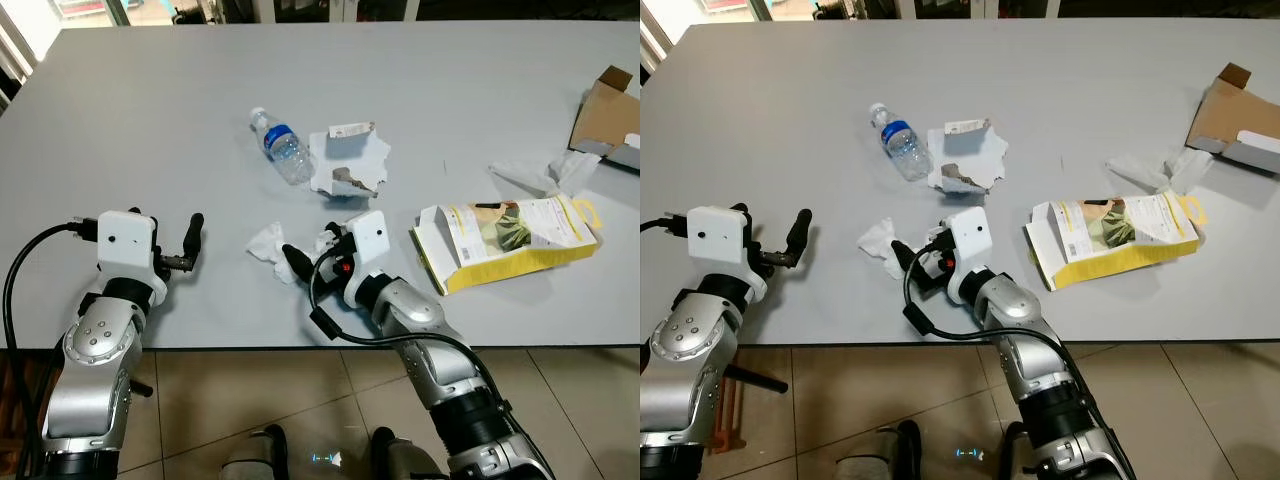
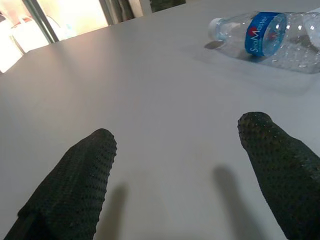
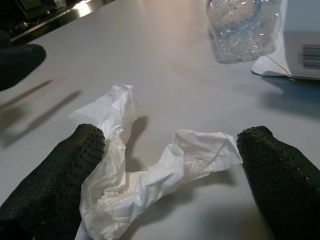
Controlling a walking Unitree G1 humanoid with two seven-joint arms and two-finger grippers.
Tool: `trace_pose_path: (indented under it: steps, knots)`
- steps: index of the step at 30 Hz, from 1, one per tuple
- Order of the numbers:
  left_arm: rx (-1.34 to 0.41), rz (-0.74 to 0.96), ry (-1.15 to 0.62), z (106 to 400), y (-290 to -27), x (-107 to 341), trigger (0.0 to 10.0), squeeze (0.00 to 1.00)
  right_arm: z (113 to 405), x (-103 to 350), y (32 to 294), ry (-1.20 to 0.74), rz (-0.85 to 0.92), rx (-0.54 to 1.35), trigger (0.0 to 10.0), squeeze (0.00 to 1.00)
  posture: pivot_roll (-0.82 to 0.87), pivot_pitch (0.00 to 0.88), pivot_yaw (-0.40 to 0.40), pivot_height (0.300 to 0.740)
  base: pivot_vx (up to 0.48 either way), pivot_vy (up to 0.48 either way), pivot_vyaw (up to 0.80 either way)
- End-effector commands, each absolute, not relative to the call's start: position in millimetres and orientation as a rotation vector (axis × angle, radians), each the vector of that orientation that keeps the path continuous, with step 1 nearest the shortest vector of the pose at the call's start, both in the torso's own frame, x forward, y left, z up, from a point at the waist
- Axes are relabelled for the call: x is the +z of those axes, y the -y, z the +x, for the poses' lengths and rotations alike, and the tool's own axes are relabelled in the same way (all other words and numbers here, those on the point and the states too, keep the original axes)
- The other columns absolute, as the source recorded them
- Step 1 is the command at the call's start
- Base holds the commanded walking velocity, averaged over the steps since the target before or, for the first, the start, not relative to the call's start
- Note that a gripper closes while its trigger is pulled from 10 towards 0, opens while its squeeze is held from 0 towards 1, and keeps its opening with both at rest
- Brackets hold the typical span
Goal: Picking trash to rubbish bin
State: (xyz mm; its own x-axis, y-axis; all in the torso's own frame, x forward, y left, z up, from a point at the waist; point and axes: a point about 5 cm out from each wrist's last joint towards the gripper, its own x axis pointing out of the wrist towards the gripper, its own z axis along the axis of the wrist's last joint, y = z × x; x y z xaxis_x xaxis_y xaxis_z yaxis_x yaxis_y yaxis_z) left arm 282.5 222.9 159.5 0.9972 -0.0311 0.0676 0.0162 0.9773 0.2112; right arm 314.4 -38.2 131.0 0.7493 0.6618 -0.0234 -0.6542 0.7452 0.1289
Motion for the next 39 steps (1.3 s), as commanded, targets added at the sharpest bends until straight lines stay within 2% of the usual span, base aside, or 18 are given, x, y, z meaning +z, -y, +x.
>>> trace_pose_path:
  steps: [1, 3, 4, 6, 7, 39]
  knots:
    - [-0.012, 0.215, 0.058, 278.4, -223.9, 157.1, 10.0, 0.00, 311.9, 122.3, 34.0, -0.105, 0.127, 0.745, 10.0, 0.00, 0.12, 0.259, 0.033, 0.740, 0.000, 0.000, 0.00]
    - [-0.013, 0.213, 0.055, 277.9, -223.3, 156.3, 10.0, 0.00, 311.5, 119.3, 32.2, -0.117, 0.125, 0.750, 10.0, 0.00, 0.13, 0.258, 0.033, 0.740, 0.000, 0.000, 0.00]
    - [-0.015, 0.212, 0.052, 277.3, -222.2, 156.1, 10.0, 0.00, 310.1, 115.5, 31.2, -0.130, 0.126, 0.754, 6.7, 0.00, 0.13, 0.260, 0.033, 0.740, 0.000, 0.000, 0.00]
    - [-0.015, 0.212, 0.052, 277.1, -221.8, 156.1, 10.0, 0.00, 309.5, 114.3, 30.9, -0.134, 0.127, 0.756, 6.7, 0.00, 0.13, 0.260, 0.033, 0.740, 0.000, 0.000, 0.00]
    - [-0.016, 0.211, 0.050, 276.5, -221.5, 155.9, 10.0, 0.00, 307.8, 110.8, 31.2, -0.147, 0.135, 0.755, 0.0, 0.00, 0.13, 0.263, 0.031, 0.740, 0.000, 0.000, 0.00]
    - [-0.018, 0.207, 0.041, 275.6, -217.8, 154.3, 10.0, 0.00, 303.0, 98.4, 35.8, -0.162, 0.119, 0.761, 0.0, 0.00, 0.13, 0.264, 0.031, 0.740, 0.000, 0.000, 0.00]
